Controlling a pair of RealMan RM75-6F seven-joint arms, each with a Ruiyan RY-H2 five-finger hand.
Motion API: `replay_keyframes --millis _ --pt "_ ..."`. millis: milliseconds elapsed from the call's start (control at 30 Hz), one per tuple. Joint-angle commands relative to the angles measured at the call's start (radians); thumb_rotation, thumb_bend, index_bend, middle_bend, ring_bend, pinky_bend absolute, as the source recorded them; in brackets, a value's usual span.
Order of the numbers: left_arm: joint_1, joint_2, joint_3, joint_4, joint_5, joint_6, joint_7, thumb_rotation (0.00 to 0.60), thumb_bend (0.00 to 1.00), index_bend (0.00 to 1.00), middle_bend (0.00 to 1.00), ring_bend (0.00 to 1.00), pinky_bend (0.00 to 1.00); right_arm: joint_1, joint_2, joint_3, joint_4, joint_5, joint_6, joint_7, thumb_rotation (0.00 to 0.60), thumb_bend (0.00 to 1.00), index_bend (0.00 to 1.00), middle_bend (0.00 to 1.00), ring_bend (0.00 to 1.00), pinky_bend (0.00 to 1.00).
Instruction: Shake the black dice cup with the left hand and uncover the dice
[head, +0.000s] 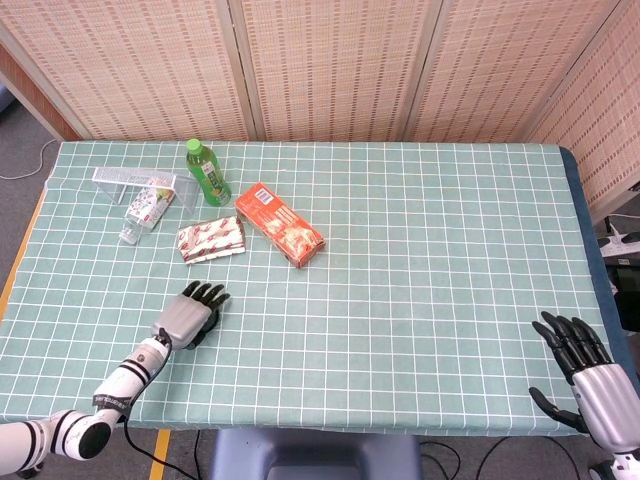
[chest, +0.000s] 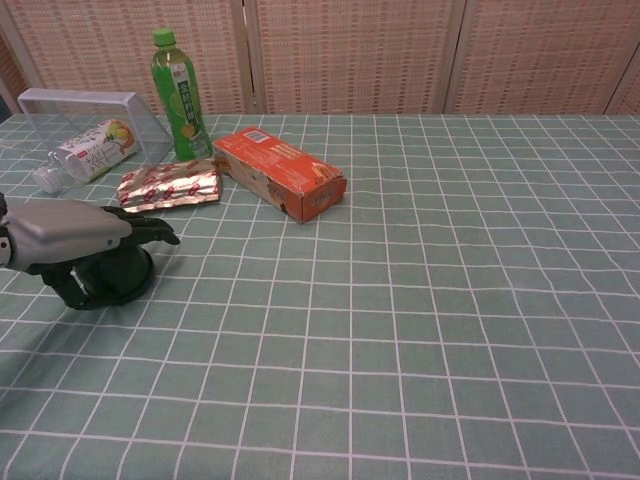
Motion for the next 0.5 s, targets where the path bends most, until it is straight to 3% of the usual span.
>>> replay_keyframes --millis 33,500 --pt "0.001 -0.008 -0.005 0.008 0.012 0.007 -0.008 0.6 0.43 0.0 0.0 0.0 0.06 -0.001 0.0 0.001 0.0 0.0 0.002 0.001 0.6 0.2 0.0 0.0 0.0 0.0" --pt "-0.007 0.015 -0.032 0.014 -0.009 -0.032 -0.063 0.6 0.42 0.0 0.0 0.0 0.05 -0.001 0.002 0.004 0.002 0.004 0.008 0.011 0.6 0.2 0.0 0.0 0.0 0.0"
